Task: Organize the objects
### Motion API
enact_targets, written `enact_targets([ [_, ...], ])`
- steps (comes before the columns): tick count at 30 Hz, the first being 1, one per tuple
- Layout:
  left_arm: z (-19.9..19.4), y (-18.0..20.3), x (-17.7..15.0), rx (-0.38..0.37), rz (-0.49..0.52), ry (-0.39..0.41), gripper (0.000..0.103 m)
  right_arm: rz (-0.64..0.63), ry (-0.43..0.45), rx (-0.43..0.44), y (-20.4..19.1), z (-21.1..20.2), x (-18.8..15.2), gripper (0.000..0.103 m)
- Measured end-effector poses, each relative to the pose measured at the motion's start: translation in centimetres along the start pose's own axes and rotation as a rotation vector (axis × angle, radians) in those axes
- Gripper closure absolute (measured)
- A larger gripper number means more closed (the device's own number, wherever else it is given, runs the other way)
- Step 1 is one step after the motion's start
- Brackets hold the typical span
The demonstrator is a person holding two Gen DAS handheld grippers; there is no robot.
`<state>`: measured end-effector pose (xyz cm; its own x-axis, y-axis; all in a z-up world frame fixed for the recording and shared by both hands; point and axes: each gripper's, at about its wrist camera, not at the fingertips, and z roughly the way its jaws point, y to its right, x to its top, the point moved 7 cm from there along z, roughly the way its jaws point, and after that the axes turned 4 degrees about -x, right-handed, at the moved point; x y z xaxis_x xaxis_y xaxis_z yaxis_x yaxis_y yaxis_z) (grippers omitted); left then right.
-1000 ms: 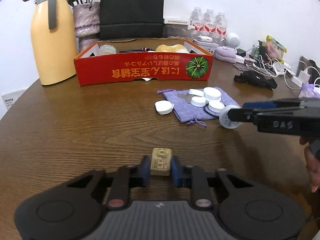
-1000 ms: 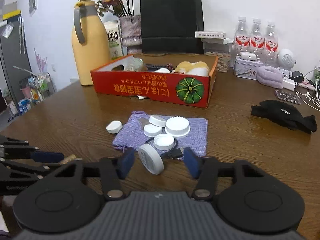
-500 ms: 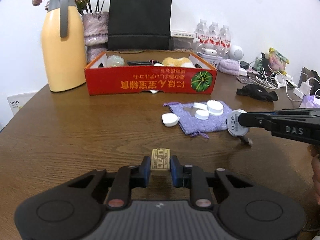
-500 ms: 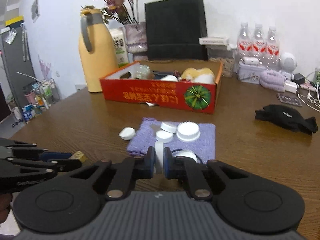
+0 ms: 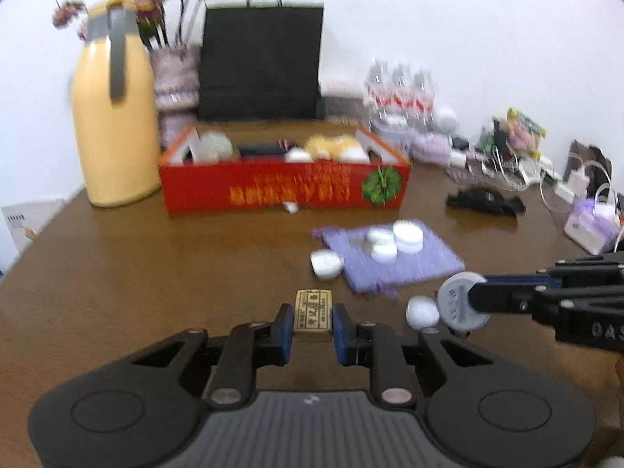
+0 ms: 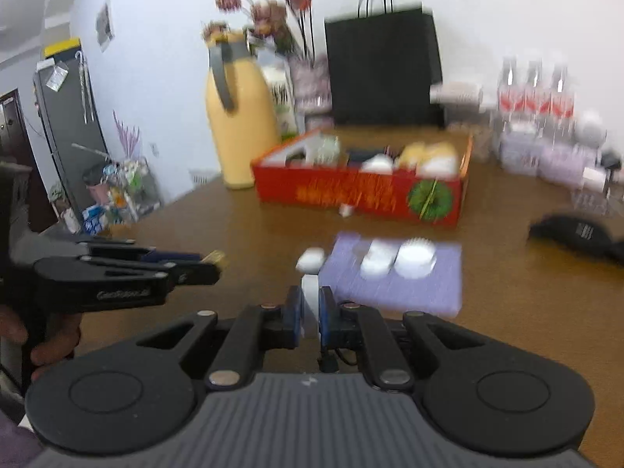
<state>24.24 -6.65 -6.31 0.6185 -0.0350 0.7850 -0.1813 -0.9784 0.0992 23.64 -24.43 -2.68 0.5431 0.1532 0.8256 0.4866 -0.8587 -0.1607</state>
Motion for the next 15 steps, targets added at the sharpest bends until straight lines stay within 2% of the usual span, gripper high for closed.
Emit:
enact_targets([
  [3,1.3,-0.3,-1.2,0.011,0.023,-0.049,0.083,-0.002,-0.013,0.023,-1.7,0.5,-1.5,0.093],
  [7,2.1,-0.8,-2.2,-0.001,0.035,-0.085,0.083,-0.166,-0.077,-0.086,-4.7,2.7,-4.3,0.09],
  [8,2.0,-0.9,-2.4,-0.007,0.039,-0.084,0.082,-0.187,-0.076,-0.09,-5.1,2.7,-4.6,0.081],
  [9,1.9,-1.0,-2.4,-0.011,0.042,-0.076,0.078,-0.191,-0.077,-0.079,-5.4,2.5,-4.6,0.055],
  [10,1.9,-1.1,-2.4,-0.013,0.047,-0.072,0.065,-0.175,-0.072,-0.054,-5.5,2.1,-4.4,0.044],
  [11,1.8,-1.1,-2.5,-0.014,0.053,-0.066,0.057,-0.153,-0.049,-0.038,-5.4,1.5,-4.0,0.037],
  [14,2.0,-1.2,-2.6,-0.013,0.063,-0.065,0.055,-0.06,0.002,-0.061,-3.0,1.0,-1.9,0.039],
  [15,2.2,-1.2,-2.6,-0.017,0.062,-0.066,0.055,-0.024,0.006,-0.089,-1.7,1.6,-1.2,0.045],
])
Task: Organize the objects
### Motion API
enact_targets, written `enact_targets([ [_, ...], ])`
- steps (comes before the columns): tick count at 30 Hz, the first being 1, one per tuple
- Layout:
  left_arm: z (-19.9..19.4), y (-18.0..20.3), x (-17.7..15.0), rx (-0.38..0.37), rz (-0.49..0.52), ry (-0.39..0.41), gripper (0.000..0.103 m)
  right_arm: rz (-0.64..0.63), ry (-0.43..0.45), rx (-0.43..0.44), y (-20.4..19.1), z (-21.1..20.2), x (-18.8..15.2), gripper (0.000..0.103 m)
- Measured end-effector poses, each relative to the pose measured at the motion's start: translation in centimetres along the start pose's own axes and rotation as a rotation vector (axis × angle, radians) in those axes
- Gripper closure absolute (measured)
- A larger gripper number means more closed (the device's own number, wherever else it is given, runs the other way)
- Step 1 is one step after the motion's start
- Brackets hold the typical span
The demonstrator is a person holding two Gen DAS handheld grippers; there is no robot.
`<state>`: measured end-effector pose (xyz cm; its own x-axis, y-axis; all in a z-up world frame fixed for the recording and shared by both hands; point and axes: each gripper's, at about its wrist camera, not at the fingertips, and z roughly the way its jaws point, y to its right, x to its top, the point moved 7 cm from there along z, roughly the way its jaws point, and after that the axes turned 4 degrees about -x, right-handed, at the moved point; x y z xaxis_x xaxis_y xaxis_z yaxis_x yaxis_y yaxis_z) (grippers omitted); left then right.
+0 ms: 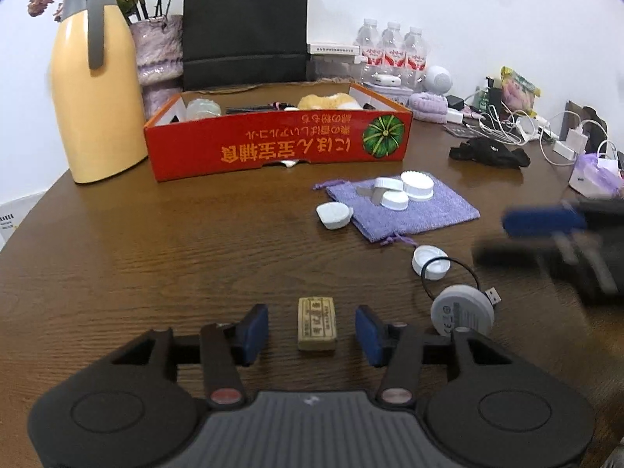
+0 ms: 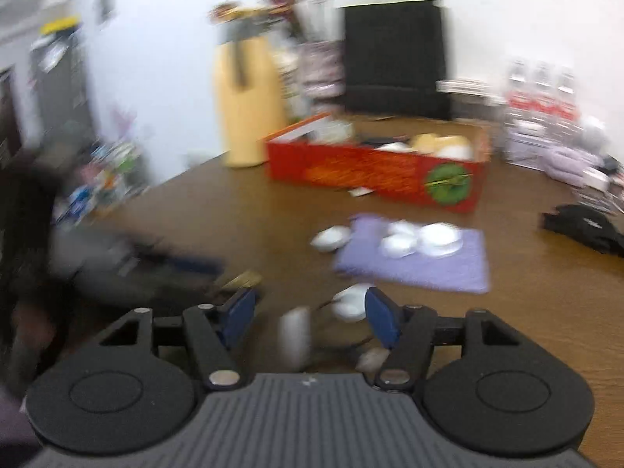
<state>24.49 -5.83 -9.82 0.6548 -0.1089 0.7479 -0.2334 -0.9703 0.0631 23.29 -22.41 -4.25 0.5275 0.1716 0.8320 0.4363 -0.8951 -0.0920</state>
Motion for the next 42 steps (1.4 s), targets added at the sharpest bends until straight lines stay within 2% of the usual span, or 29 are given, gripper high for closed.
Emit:
enact_targets([
  [1,0.1,0.0,-0.1,-0.003,-0.007,-0.002,0.056,0.044,-0.009,-0.037,1.5,0.9,0.6,0.051],
  [3,0.4,-0.2,0.0,0.005,-0.011,0.003,0.056,0.116,-0.049,-0.082,3.7,2.8,1.1,0.077],
  [4,0.5,-0.2,0.1,0.012,-0.008,0.003,0.056,0.141,-0.09,-0.09,4.6,4.0,1.2,0.078],
  [6,0.8,-0.1,0.3,0.021,0.009,0.001,0.057,0.134,-0.118,-0.066,4.6,5.2,1.4,0.078],
  [8,0.7,0.0,0.3,0.012,0.024,0.004,0.072,0.094,-0.136,-0.048,3.8,5.6,1.4,0.078],
  [10,0.7,0.0,0.3,0.005,0.028,0.006,0.08,0.042,-0.169,-0.067,2.9,6.2,0.7,0.081],
  [12,0.5,0.2,0.1,0.003,0.047,0.009,0.083,0.005,-0.19,-0.095,2.4,6.5,-0.4,0.095],
  [17,-0.3,0.4,0.1,0.001,0.044,0.014,0.084,0.058,-0.106,-0.143,2.7,5.0,-0.4,0.099],
  [22,-3.2,0.3,1.2,0.01,0.033,0.085,0.084,0.047,0.005,-0.254,3.8,0.9,0.6,0.099],
  [25,-4.5,0.0,2.3,0.0,0.005,0.127,0.084,0.113,0.062,-0.287,5.5,-1.7,1.1,0.099],
  [29,-5.6,-1.1,6.0,-0.124,-0.046,0.182,0.084,0.173,0.054,-0.203,6.6,-2.6,2.2,0.098],
  [31,-5.5,-1.7,8.7,-0.142,-0.021,0.214,0.084,0.142,0.067,-0.188,6.5,-2.3,3.5,0.099],
  [34,-3.7,-3.1,13.9,-0.145,0.022,0.249,0.084,0.096,0.107,-0.161,6.8,-0.9,7.3,0.099],
  [38,2.5,-5.9,20.7,-0.128,0.011,0.187,0.084,0.029,0.132,-0.137,8.2,3.3,14.0,0.099],
  [42,10.0,-8.7,26.2,-0.093,-0.046,0.078,0.084,0.012,0.079,-0.133,10.7,10.7,21.2,0.099],
])
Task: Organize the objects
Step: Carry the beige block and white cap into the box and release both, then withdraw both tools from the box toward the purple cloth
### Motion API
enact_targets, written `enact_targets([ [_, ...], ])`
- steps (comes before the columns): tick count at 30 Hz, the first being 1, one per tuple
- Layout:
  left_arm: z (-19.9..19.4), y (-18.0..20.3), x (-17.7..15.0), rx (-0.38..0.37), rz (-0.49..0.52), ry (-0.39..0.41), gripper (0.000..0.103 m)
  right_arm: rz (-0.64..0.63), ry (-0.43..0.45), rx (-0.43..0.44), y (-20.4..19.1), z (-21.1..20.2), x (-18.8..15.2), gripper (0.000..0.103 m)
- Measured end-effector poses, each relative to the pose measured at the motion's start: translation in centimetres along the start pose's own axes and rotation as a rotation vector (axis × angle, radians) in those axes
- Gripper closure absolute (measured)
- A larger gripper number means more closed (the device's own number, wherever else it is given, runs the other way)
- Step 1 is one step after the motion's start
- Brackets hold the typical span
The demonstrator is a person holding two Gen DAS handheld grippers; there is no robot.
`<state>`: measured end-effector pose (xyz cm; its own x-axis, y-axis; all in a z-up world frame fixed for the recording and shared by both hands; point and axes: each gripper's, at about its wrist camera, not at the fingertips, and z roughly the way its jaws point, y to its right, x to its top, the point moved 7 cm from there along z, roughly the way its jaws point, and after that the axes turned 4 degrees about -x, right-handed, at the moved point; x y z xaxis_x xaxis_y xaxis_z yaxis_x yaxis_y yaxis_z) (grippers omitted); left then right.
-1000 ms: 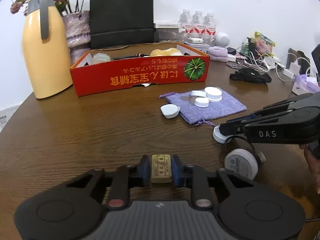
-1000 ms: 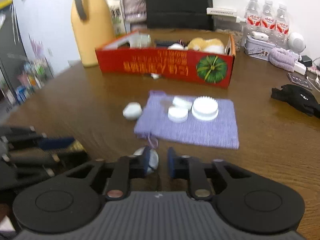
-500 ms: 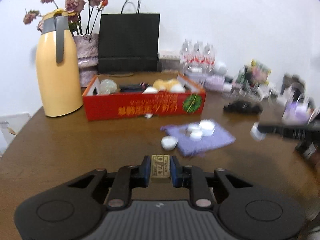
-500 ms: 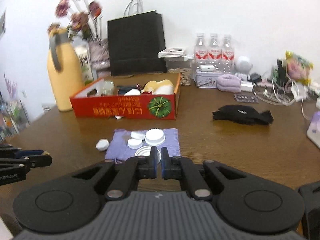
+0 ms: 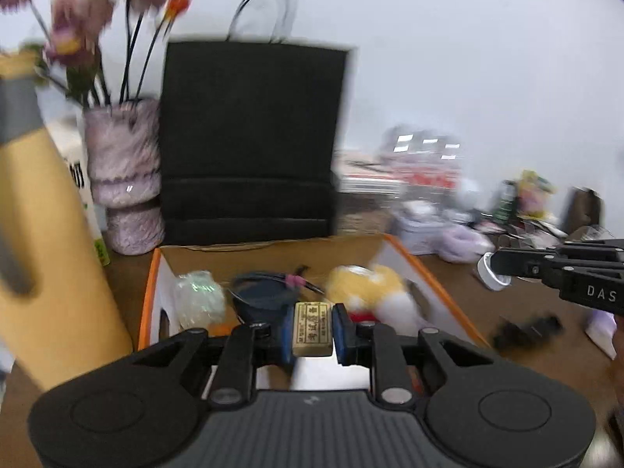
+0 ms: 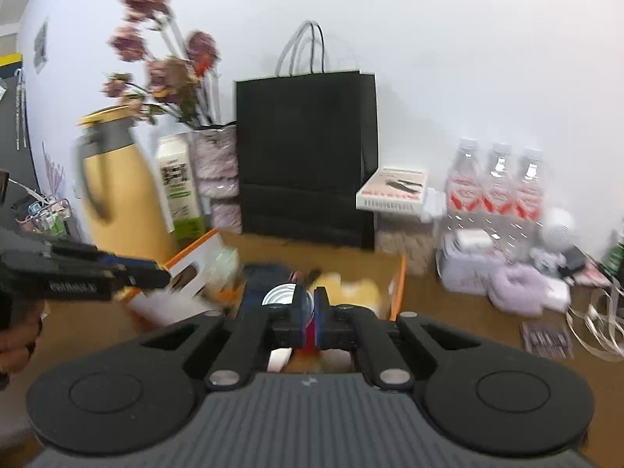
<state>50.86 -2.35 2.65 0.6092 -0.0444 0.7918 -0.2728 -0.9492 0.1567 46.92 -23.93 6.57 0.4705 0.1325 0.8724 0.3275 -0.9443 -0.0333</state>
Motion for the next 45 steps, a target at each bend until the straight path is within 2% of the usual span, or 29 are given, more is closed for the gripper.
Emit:
enact_targets([
  [2,3.7,-1.7,1.4,0.065,-0.002,-0.057,0.084,0.008,-0.049,-0.016,0.7,4.7,2.2,0.098],
  [4,7.0,-3.1,1.9,0.15,0.05,-0.11,0.084,0.026,-0.127,-0.047,1.6,10.2,3.3,0.099],
  [7,10.6,-5.8,2.4,0.214,0.044,-0.142,0.083,0.077,-0.235,-0.107,3.3,17.0,2.9,0.098],
  [9,11.4,-7.1,2.8,0.218,0.005,-0.126,0.079,0.109,-0.28,-0.126,4.3,19.8,1.9,0.098],
  [10,11.4,-7.4,2.9,0.21,0.003,-0.12,0.074,0.124,-0.294,-0.131,4.4,20.7,1.3,0.098],
  [12,10.3,-7.3,3.2,0.168,0.005,-0.074,0.056,0.132,-0.301,-0.089,4.2,21.5,0.8,0.095],
  [13,9.7,-7.1,3.4,0.158,0.011,-0.055,0.044,0.142,-0.287,-0.069,4.1,21.4,0.8,0.091],
  [14,8.9,-6.8,3.7,0.166,0.024,-0.037,0.042,0.141,-0.271,-0.058,3.9,21.0,0.9,0.084],
  [16,7.5,-6.4,4.3,0.184,0.038,-0.018,0.04,0.121,-0.227,-0.06,3.8,19.6,1.4,0.075],
  [17,6.6,-6.2,4.5,0.188,0.035,-0.011,0.036,0.116,-0.214,-0.075,3.9,18.7,1.6,0.071],
  [19,4.4,-5.6,4.7,0.196,0.012,0.005,0.031,0.107,-0.195,-0.09,4.0,16.4,1.9,0.069],
  [23,-1.5,-2.3,3.9,0.129,0.013,0.048,0.022,0.101,-0.153,-0.095,3.7,10.0,2.0,0.054],
  [25,-4.8,-0.3,2.7,0.1,0.055,0.069,0.022,0.068,-0.127,-0.086,3.1,6.1,1.5,0.053],
  [27,-8.9,2.3,0.4,0.071,0.113,0.126,0.019,0.04,-0.098,-0.06,2.2,1.8,0.4,0.052],
  [29,-12.8,4.7,-2.5,0.024,0.157,0.186,0.01,0.04,-0.075,-0.025,1.0,-2.9,-1.5,0.046],
  [32,-17.3,7.5,-7.7,-0.017,0.184,0.216,0.006,0.061,-0.023,0.005,-0.6,-9.5,-5.0,0.017],
  [34,-19.1,8.4,-11.2,-0.019,0.156,0.221,0.001,0.07,0.007,-0.001,-1.7,-13.4,-8.0,0.015],
  [37,-20.7,8.6,-16.8,0.022,0.121,0.171,0.0,0.138,0.001,0.006,-2.8,-17.1,-13.0,0.012],
  [40,-21.6,7.4,-21.4,0.067,0.033,0.087,0.0,0.168,-0.093,0.007,-4.3,-19.0,-18.3,0.01],
  [42,-21.7,6.5,-23.2,0.07,-0.011,0.022,0.002,0.081,-0.148,-0.021,-5.8,-20.2,-21.0,0.01],
  [45,-21.7,6.5,-23.4,0.084,0.023,0.032,0.003,0.002,-0.148,-0.007,-7.3,-21.7,-22.3,0.01],
])
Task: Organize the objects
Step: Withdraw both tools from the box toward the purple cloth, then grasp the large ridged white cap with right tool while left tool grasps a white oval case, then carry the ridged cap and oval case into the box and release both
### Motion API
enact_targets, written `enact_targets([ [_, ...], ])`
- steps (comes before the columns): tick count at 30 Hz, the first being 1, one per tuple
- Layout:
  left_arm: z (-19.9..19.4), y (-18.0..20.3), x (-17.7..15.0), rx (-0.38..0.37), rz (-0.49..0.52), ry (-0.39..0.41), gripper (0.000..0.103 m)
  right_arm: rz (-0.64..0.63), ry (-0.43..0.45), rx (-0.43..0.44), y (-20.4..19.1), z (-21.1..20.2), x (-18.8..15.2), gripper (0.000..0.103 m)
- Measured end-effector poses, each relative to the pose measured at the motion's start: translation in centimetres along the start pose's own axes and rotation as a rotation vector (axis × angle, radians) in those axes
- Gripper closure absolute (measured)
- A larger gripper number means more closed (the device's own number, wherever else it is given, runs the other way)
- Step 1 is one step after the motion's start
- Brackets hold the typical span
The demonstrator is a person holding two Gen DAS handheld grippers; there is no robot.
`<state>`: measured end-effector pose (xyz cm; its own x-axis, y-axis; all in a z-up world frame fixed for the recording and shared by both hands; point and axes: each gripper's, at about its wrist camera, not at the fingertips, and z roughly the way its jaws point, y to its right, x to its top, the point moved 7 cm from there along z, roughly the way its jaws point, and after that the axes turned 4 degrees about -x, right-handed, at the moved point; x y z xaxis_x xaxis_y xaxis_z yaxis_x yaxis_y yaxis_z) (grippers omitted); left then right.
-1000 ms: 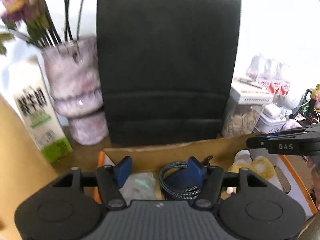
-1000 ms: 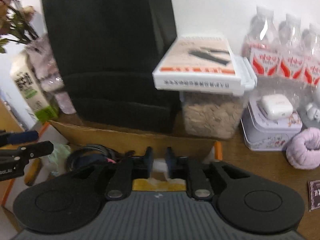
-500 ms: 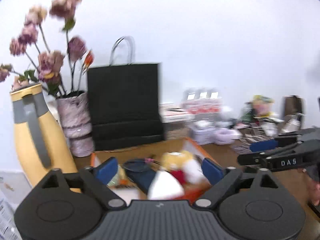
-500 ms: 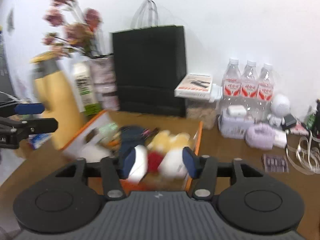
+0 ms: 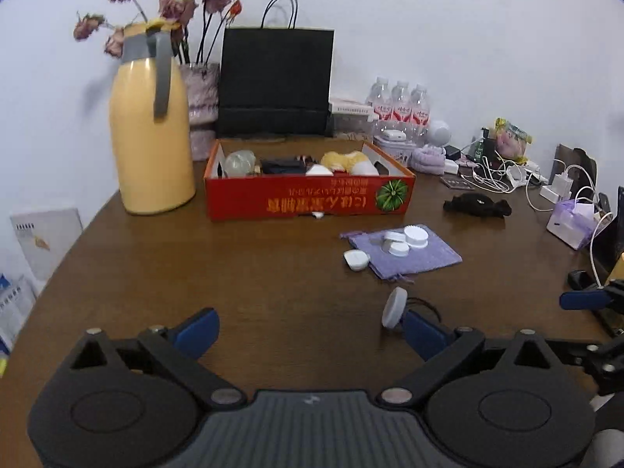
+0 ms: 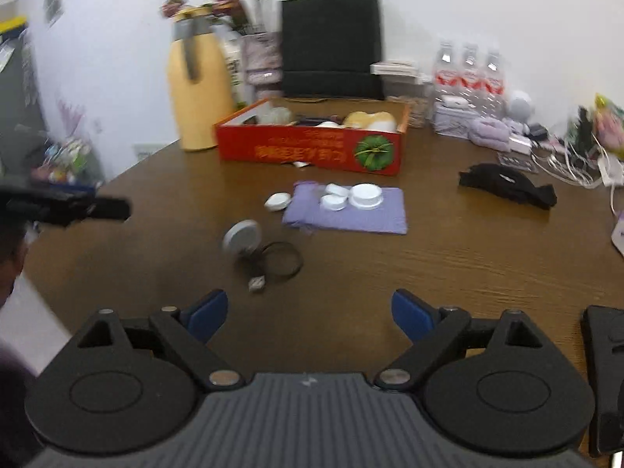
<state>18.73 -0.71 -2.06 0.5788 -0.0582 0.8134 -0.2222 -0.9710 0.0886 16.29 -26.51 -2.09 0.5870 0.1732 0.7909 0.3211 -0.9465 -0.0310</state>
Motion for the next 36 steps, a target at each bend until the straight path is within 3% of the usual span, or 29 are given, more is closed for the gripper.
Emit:
enact_targets([
  [4,2.8,0.9,1.9,-0.095,0.009,0.054,0.005,0.038,0.068,-0.033,1.2,1.1,1.6,0.012],
  [5,4.2,1.1,2.4,-0.104,0.016,0.052,0.012,0.044,0.088,-0.052,1.7,1.6,2.2,0.016],
  [8,9.2,1.5,3.7,-0.108,0.035,0.002,0.027,0.017,0.11,-0.143,2.9,4.9,3.8,0.033],
  [11,13.1,2.4,4.7,-0.168,0.081,-0.019,0.028,-0.022,0.107,-0.159,3.6,8.6,5.8,0.036],
  [13,15.4,2.9,4.7,-0.155,0.133,-0.038,0.029,-0.042,0.097,-0.154,3.9,11.2,7.0,0.037],
  [15,17.5,3.0,4.4,-0.173,0.131,-0.082,0.037,-0.059,0.081,-0.163,4.2,13.7,7.8,0.039],
  [18,19.7,3.1,3.9,-0.22,0.123,-0.133,0.058,-0.053,0.04,-0.139,4.4,16.9,8.4,0.044],
  [19,20.1,3.1,3.6,-0.228,0.121,-0.146,0.072,-0.036,0.02,-0.127,4.6,18.1,8.5,0.047],
  [21,20.2,2.7,3.3,-0.238,0.115,-0.129,0.075,-0.013,-0.003,-0.12,5.0,19.6,8.3,0.064],
  [22,20.1,2.6,3.3,-0.245,0.109,-0.125,0.075,0.003,-0.018,-0.123,5.1,20.4,8.0,0.066],
  [31,19.2,1.8,3.8,-0.178,0.062,-0.107,0.076,0.044,0.038,-0.156,5.0,20.4,7.2,0.067],
  [36,15.1,1.5,4.7,-0.122,0.05,-0.046,0.076,0.067,0.069,-0.162,4.6,17.7,7.6,0.067],
])
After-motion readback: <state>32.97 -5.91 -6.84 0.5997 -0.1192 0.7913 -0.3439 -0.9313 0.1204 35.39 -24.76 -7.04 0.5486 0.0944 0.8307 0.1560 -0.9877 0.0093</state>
